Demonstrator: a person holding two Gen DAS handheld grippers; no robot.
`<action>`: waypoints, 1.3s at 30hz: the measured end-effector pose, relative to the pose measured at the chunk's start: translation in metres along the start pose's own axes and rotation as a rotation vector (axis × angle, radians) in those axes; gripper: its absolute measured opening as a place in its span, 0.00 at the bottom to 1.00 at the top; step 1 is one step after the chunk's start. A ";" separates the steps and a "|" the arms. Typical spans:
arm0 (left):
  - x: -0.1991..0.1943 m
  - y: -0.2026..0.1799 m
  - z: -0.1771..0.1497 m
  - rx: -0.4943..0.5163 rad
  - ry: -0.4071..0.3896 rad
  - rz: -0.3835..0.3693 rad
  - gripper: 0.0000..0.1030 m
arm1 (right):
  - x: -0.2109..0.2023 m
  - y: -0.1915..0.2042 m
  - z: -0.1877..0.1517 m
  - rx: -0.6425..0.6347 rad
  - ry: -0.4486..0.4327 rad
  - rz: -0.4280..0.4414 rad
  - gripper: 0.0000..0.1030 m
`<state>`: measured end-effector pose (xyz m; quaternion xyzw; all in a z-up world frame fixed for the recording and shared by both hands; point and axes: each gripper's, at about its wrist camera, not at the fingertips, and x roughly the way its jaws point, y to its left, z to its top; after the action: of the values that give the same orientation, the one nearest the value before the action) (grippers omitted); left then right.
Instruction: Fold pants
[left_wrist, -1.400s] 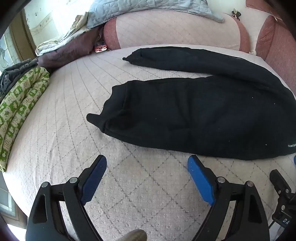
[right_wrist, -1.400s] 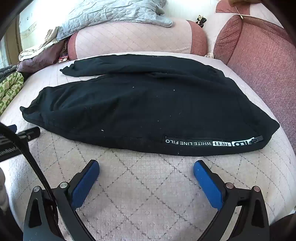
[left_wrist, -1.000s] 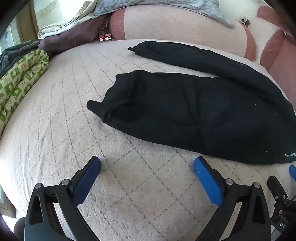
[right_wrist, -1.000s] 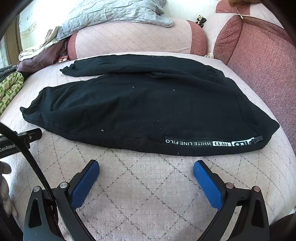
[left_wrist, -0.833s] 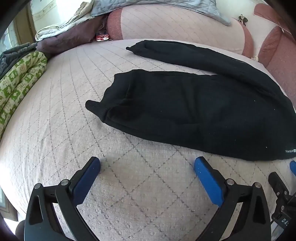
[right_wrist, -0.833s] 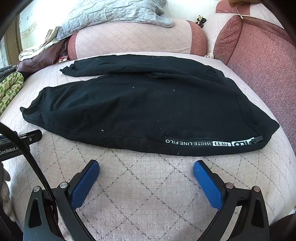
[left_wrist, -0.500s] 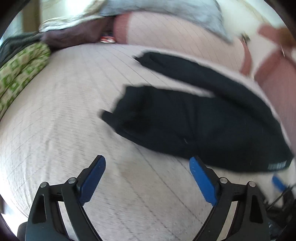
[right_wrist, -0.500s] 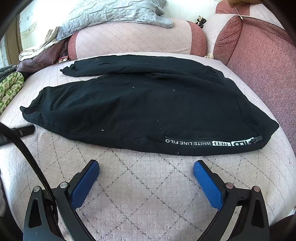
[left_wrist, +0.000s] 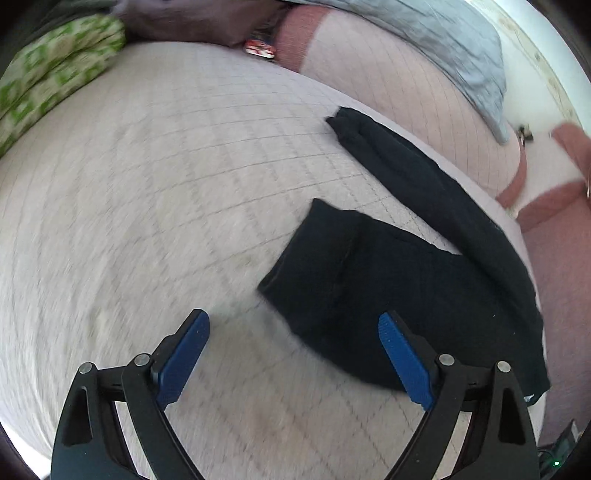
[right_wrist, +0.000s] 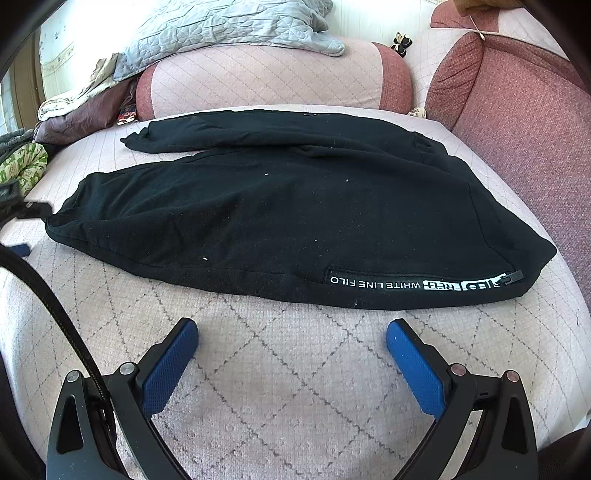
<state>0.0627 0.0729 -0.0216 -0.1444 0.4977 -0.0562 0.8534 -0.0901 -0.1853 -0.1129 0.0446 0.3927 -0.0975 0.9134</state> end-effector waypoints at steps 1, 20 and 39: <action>0.007 -0.010 0.003 0.020 0.011 -0.006 0.89 | 0.000 0.000 0.000 0.001 -0.001 0.006 1.00; -0.007 0.019 -0.004 -0.146 0.060 -0.104 0.25 | -0.001 -0.029 0.028 0.168 0.119 0.176 0.89; 0.050 -0.079 0.149 0.214 0.022 0.008 0.58 | 0.049 -0.088 0.195 -0.078 0.026 0.133 0.86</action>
<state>0.2205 0.0138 0.0295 -0.0499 0.4987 -0.1072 0.8587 0.0623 -0.3092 -0.0144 0.0361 0.4043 -0.0205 0.9137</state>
